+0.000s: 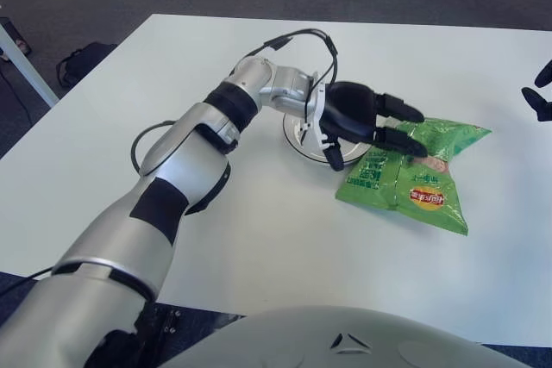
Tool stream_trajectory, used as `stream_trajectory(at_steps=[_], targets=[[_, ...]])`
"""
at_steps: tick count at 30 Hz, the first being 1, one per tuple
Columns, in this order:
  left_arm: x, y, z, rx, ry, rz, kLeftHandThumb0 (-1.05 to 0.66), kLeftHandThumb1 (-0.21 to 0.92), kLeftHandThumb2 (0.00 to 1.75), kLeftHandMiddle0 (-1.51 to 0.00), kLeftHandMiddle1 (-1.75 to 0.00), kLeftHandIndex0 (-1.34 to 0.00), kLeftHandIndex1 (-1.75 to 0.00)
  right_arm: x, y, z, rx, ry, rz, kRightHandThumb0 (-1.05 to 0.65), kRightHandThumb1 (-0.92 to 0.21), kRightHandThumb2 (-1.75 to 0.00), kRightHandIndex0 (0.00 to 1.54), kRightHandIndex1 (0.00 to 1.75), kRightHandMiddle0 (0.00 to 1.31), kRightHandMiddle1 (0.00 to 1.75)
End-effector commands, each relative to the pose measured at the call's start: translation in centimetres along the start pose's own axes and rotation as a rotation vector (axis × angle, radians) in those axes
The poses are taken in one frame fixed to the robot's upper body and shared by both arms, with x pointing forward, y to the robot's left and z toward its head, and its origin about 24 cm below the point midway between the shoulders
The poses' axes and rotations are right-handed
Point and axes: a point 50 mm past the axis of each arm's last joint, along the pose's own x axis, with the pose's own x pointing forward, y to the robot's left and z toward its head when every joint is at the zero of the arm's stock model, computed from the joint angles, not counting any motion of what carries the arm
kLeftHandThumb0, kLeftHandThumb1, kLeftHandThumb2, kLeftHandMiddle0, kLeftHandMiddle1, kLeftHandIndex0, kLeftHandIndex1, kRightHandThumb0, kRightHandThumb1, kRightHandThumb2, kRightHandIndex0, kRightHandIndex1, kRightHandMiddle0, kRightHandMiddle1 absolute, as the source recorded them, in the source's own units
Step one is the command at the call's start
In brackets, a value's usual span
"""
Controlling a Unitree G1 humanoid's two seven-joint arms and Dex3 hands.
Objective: Put the snack into the plate.
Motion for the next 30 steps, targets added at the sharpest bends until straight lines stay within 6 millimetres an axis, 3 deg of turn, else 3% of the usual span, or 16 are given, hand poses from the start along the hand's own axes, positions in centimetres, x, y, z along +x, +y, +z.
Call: stream_trajectory(at_steps=[1, 24, 26, 28, 30], targets=[[0.4, 0.2, -0.4, -0.043, 0.027, 0.009, -0.45, 0.92, 0.85, -0.14, -0.04, 0.0, -0.37, -0.2, 0.3, -0.1, -0.004, -0.004, 0.033, -0.48, -0.31, -1.32, 1.23, 1.75, 0.62, 1.75], [1.9, 1.7, -2.4, -0.362, 0.209, 0.133, -0.43, 0.89, 0.89, -0.24, -0.06, 0.0, -0.58, -0.8, 1.9, 0.1, 0.057, 0.006, 0.118, -0.47, -0.34, -1.29, 1.22, 1.75, 0.6, 1.75], [2.0, 1.9, -2.6, -0.368, 0.221, 0.125, -0.31, 0.75, 1.04, -0.29, -0.1, 0.0, -0.71, -0.9, 1.9, 0.0, 0.056, 0.007, 0.114, -0.47, -0.34, -1.28, 1.21, 1.75, 0.59, 1.75], [2.0, 1.9, -2.7, -0.374, 0.23, 0.113, -0.2, 0.61, 1.21, -0.27, -0.29, 0.0, -0.87, -0.9, 1.9, 0.0, 0.056, 0.007, 0.109, -0.47, -0.34, -1.28, 1.21, 1.75, 0.59, 1.75], [2.1, 1.9, -2.7, -0.384, 0.237, 0.097, -0.16, 0.55, 1.3, -0.22, -0.45, 0.0, -0.98, -1.0, 1.8, 0.0, 0.059, 0.008, 0.102, -0.47, -0.34, -1.28, 1.21, 1.75, 0.59, 1.75]])
